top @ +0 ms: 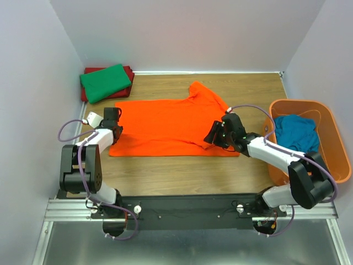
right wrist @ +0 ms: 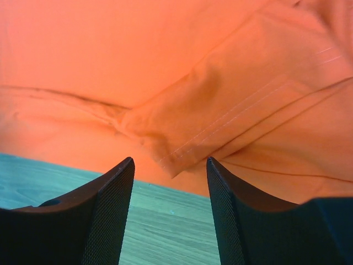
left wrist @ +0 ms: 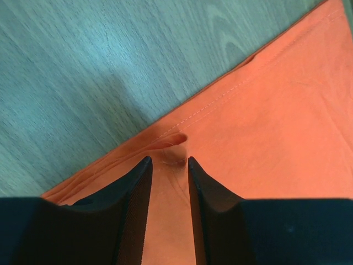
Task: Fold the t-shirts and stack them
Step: Fold the flattened tshirt in 1/3 of the way
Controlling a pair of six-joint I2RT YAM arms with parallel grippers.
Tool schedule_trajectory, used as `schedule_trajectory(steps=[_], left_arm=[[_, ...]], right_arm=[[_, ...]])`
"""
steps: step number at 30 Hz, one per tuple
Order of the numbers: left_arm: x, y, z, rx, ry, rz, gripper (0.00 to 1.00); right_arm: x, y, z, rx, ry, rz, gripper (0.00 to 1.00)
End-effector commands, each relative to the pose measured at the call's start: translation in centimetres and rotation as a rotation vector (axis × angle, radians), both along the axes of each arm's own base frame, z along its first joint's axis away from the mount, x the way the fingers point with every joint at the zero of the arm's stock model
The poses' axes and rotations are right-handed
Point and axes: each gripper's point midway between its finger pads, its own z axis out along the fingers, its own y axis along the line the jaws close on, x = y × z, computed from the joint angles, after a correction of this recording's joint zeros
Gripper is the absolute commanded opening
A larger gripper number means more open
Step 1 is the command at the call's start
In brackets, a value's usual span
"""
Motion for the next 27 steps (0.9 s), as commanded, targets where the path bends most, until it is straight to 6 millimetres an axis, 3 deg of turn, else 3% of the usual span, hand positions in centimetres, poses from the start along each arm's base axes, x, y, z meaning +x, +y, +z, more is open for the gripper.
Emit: schedule_trajectory(steps=[1,8,15,24,27], left_arm=[[1.0,0.6,0.5,0.030,-0.020,0.025,0.38],[1.4,0.6,0.4,0.038,-0.019,0.011,0.27],[1.7,0.5,1.1,0.043,-0.036,-0.004,0.27],[2.1,0.2,1.9,0.036,-0.057,-0.029,0.27],[2.1,0.2,2.1,0.037,-0.063,-0.034,0.27]], right_arm=[[-0.8,1.4,-1.1,0.000,0.016,0.045,0.63],[-1.7,1.6,-2.4,-0.031,0.037,0.043,0.62],[-2.6,1.8,-3.8,-0.062,0.065,0.033,0.61],[-1.3,1.9,-4.0,-0.082,0.052,-0.003,0.58],[-0.9,2.2,-3.6,-0.073,0.042,-0.006,0.50]])
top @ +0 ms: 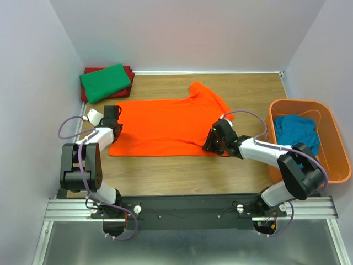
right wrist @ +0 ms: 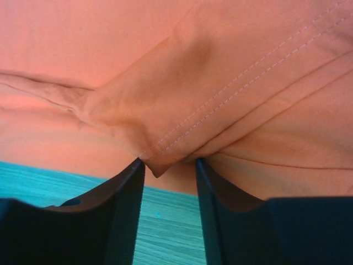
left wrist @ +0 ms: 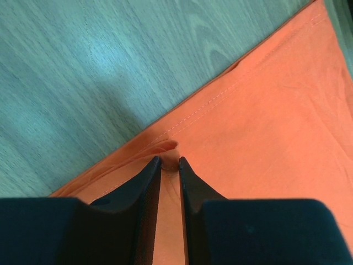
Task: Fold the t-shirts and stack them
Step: Fold the flattened tshirt in 1/3 of the way
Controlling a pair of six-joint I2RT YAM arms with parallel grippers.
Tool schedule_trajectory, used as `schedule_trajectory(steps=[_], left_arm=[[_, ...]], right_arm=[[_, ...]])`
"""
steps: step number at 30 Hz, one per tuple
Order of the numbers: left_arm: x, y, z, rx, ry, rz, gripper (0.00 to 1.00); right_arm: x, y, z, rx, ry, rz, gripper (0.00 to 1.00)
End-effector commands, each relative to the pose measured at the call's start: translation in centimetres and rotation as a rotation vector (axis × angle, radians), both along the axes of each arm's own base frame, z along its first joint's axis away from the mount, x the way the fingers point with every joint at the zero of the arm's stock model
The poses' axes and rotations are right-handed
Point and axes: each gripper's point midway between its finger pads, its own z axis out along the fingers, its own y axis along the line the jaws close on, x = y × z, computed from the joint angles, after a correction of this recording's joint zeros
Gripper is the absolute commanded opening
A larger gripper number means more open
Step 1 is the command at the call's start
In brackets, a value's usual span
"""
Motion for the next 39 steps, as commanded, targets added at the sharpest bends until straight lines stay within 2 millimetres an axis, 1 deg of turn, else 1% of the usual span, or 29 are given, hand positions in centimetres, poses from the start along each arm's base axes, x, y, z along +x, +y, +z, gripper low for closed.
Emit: schedule_trajectory(steps=[1,2,3,7,8,10,11,12,13,14,15,16,17,18,19,20,21,22,23,24,25,29,30,33,35,36,37,39], left_arm=[[1.2,0.1,2.0,0.016,-0.058,-0.010,0.27],[1.2,0.1,2.0,0.016,-0.059,-0.010,0.27],[1.2,0.0,2.2,0.017,-0.062,-0.013,0.27],[1.3,0.1,2.3,0.019,-0.064,-0.017,0.27],[1.4,0.0,2.5,0.020,-0.068,-0.019,0.27],[1.4,0.0,2.4,0.021,-0.065,-0.022,0.27],[1.5,0.0,2.4,0.021,-0.066,-0.024,0.26],[1.4,0.0,2.3,0.021,-0.062,-0.026,0.27],[1.4,0.0,2.3,0.021,-0.062,-0.024,0.26],[1.4,-0.1,2.4,0.019,-0.064,-0.028,0.26],[1.4,0.0,2.3,0.021,-0.063,-0.026,0.26],[1.3,-0.1,2.2,0.020,-0.059,-0.029,0.26],[1.3,-0.1,2.2,0.020,-0.060,-0.029,0.26],[1.3,-0.1,2.2,0.019,-0.061,-0.028,0.26],[1.3,-0.1,2.1,0.018,-0.060,-0.027,0.26],[1.3,0.0,2.1,0.019,-0.061,-0.024,0.26],[1.2,0.0,2.1,0.019,-0.060,-0.026,0.26],[1.2,0.0,2.0,0.020,-0.059,-0.022,0.24],[1.3,-0.1,2.0,0.017,-0.060,-0.025,0.23],[1.2,-0.1,2.1,0.016,-0.062,-0.026,0.22],[1.3,-0.1,2.2,0.014,-0.067,-0.026,0.21],[1.2,-0.1,2.2,0.012,-0.072,-0.027,0.17],[1.2,-0.2,2.3,0.012,-0.075,-0.028,0.16],[1.1,-0.2,2.3,0.013,-0.075,-0.027,0.15],[1.1,-0.2,2.1,0.012,-0.070,-0.028,0.13],[1.1,-0.2,2.0,0.012,-0.069,-0.028,0.12],[1.1,-0.2,2.0,0.010,-0.070,-0.029,0.11],[1.0,-0.2,1.9,0.009,-0.067,-0.030,0.11]], right_arm=[[1.5,0.4,0.6,-0.001,-0.042,-0.035,0.47],[1.8,0.6,0.9,0.003,-0.050,-0.033,0.43],[1.8,0.8,1.0,0.007,-0.049,-0.029,0.40],[2.1,1.0,1.3,0.014,-0.053,-0.027,0.39],[2.2,1.0,1.0,0.004,-0.049,-0.026,0.33],[2.6,1.2,1.2,0.003,-0.054,-0.021,0.27],[2.7,1.3,1.2,0.003,-0.056,-0.020,0.19],[2.9,1.4,1.3,0.001,-0.061,-0.019,0.17],[3.1,1.4,1.4,-0.002,-0.066,-0.014,0.16],[3.5,1.8,1.9,0.001,-0.080,-0.009,0.16],[3.7,1.7,1.6,-0.012,-0.078,-0.002,0.16],[4.3,2.1,2.1,-0.012,-0.096,0.000,0.16],[4.6,2.1,2.1,-0.021,-0.099,0.001,0.14],[4.8,2.1,1.4,-0.044,-0.092,0.011,0.14],[5.6,2.5,1.9,-0.043,-0.106,0.016,0.14],[5.5,2.3,1.2,-0.061,-0.094,0.023,0.13],[6.3,2.7,1.7,-0.067,-0.113,0.034,0.13],[6.5,2.8,1.5,-0.080,-0.114,0.039,0.12],[6.8,2.8,0.8,-0.097,-0.103,0.042,0.12],[7.4,3.0,1.1,-0.104,-0.117,0.048,0.12],[7.6,3.0,0.7,-0.120,-0.111,0.048,0.12],[8.6,3.1,0.7,-0.146,-0.131,0.052,0.12],[9.0,3.2,1.1,-0.147,-0.143,0.050,0.12],[9.6,3.2,1.2,-0.168,-0.161,0.062,0.12],[10.2,3.5,1.8,-0.171,-0.183,0.070,0.13],[10.4,3.6,1.7,-0.181,-0.191,0.086,0.15],[10.9,3.9,2.3,-0.175,-0.210,0.089,0.15],[11.4,4.1,2.6,-0.181,-0.225,0.103,0.17]])
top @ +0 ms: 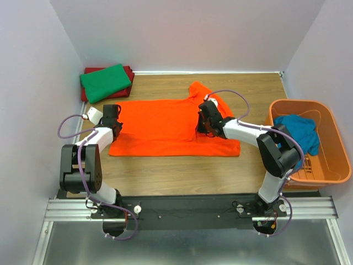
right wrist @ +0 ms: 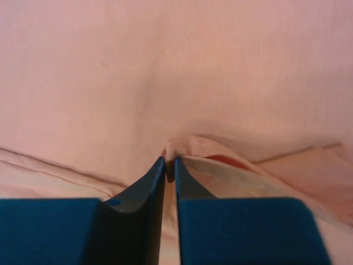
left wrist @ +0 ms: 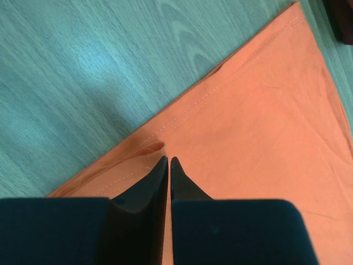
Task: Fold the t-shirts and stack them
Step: Fold the flattened tshirt in 1/3 of the way
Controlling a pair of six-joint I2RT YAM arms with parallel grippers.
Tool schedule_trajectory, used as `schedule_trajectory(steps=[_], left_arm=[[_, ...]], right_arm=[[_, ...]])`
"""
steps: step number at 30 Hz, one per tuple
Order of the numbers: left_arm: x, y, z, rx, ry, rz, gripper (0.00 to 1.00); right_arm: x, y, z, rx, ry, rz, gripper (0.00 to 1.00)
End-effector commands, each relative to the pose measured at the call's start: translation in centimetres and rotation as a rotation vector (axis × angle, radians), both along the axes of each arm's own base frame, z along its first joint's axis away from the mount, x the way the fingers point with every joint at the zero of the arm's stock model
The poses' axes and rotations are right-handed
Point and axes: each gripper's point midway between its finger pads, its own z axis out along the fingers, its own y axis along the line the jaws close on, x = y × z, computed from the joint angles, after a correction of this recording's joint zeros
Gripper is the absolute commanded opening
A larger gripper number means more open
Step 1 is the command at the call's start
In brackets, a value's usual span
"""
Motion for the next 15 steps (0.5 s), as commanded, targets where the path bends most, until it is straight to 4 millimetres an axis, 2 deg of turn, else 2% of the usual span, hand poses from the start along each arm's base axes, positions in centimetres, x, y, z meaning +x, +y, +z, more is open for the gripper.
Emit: schedule_trajectory(steps=[1,5,9,12,15], left_arm=[[0.3,0.0,1.0,0.003,-0.037,-0.002,0.10],[0.1,-0.1,0.7,0.004,-0.031,-0.007,0.10],[0.0,0.0,0.5,0.004,-0.028,-0.007,0.09],[-0.1,0.0,0.6,0.007,-0.029,-0.007,0.09],[-0.1,0.0,0.6,0.005,-0.031,-0.007,0.09]], right_arm=[[1.8,0.7,0.9,-0.037,-0.067,0.034,0.21],[2.4,1.5,1.2,-0.037,-0.085,0.081,0.29],[2.8,1.2,1.8,-0.065,-0.116,0.096,0.41],[3.1,-0.2,3.7,-0.094,-0.168,0.041,0.53],[2.8,-2.3,4.6,-0.119,-0.166,-0.030,0.55]])
